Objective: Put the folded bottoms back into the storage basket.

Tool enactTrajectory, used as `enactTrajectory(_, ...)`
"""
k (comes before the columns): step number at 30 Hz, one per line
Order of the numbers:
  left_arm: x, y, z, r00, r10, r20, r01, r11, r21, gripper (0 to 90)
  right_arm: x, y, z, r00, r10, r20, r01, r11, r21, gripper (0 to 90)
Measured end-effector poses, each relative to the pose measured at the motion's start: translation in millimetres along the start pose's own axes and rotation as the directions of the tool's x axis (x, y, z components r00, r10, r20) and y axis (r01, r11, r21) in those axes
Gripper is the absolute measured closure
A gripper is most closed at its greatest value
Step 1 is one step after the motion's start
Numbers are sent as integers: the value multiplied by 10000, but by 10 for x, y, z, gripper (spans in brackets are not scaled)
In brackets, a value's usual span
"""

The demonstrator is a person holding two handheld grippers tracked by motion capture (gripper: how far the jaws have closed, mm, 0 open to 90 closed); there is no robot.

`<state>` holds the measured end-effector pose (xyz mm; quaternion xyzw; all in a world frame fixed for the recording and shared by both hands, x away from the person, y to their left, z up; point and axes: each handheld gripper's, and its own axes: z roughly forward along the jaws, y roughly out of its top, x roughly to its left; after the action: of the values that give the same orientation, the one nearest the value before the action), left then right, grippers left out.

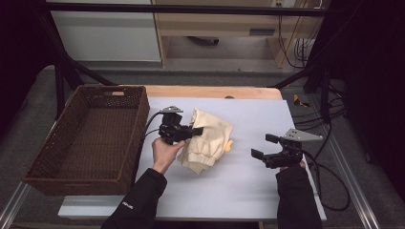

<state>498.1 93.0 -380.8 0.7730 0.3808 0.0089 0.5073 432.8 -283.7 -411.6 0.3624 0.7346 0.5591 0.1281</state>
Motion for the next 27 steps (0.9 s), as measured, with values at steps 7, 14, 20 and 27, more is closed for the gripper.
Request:
enactTrajectory(7,-40,38,-51,9999,105,89,-104,9999,-53,745,0,1,-3,10000,-1,-3,1,10000,-12,32)
enactTrajectory(14,-74,64,-100,9996,234,144,-234,9997,-5,745,1,0,-1,10000,-17,-9,17,10000,-2,32)
enactTrajectory(20,-104,86,-157,9994,293,167,-293,9996,-51,745,1,0,-1,10000,-19,-12,19,10000,-3,32)
enactTrajectory(27,-141,110,-228,9991,384,175,-383,9992,-77,745,1,0,-1,10000,-20,-1,20,10000,-1,32)
